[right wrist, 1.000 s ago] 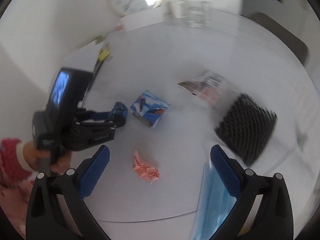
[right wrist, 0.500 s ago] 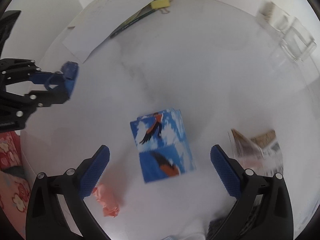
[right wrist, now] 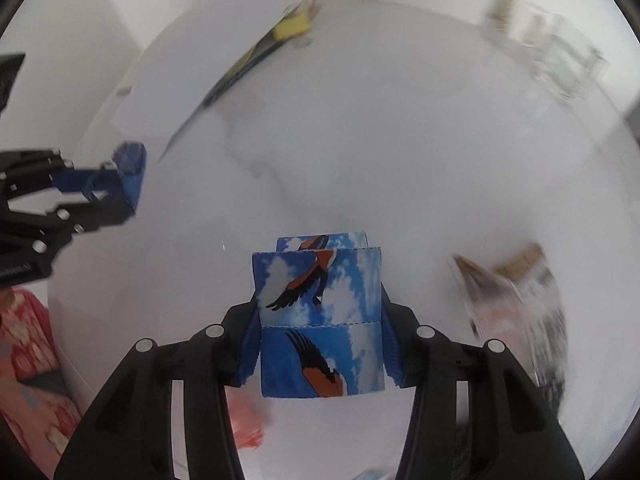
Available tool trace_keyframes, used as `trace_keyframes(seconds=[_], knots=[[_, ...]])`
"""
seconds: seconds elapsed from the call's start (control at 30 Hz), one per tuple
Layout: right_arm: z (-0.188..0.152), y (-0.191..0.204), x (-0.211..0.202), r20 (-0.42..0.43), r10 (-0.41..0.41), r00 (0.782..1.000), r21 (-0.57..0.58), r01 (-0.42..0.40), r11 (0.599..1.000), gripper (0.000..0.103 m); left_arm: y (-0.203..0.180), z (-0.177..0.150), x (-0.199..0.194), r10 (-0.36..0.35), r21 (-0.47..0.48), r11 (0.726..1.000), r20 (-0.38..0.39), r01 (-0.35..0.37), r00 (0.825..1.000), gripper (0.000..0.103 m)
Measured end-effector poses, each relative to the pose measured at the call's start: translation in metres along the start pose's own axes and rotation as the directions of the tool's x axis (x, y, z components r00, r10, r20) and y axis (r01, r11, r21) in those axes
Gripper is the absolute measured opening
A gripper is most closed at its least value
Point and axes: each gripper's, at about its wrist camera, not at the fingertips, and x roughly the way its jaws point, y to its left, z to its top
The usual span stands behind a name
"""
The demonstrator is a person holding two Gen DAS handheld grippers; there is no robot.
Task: Collect trash
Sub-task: 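Carry both items over the wastebasket and open the left gripper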
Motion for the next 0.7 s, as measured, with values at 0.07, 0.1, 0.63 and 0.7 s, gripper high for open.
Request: trace_keyframes(seconds=[0.07,0.1,0.63,0.7], knots=[[-0.016,-0.001,-0.027,0.054,-0.022,0.998,0.09,0.017,0.996,0.049,-0.01,0.002,-0.007,-0.023,0.046,0.999,0.011,0.023,1.0,0.034],[-0.025,0.0,-0.04,0.079,-0.039,0.996,0.138,0.027,0.99,0.049,-0.016,0.003,-0.01,-0.035,0.074,0.997,0.016,0.034,0.999,0.034],[-0.241,0.105,-0.168,0.079,-0.472,0.878,0.89,0.151,0.43,0.05,-0.148,-0.064,-0.07,-0.346,0.693,0.64,-0.125,0.332,0.93,0.034],[-0.258,0.123,-0.171,0.05,-0.502,0.863,0.923,0.153,0.354,0.05,-0.158,-0.086,-0.077,-0.363,0.751,0.562,-0.154,0.348,0.919,0.034]])
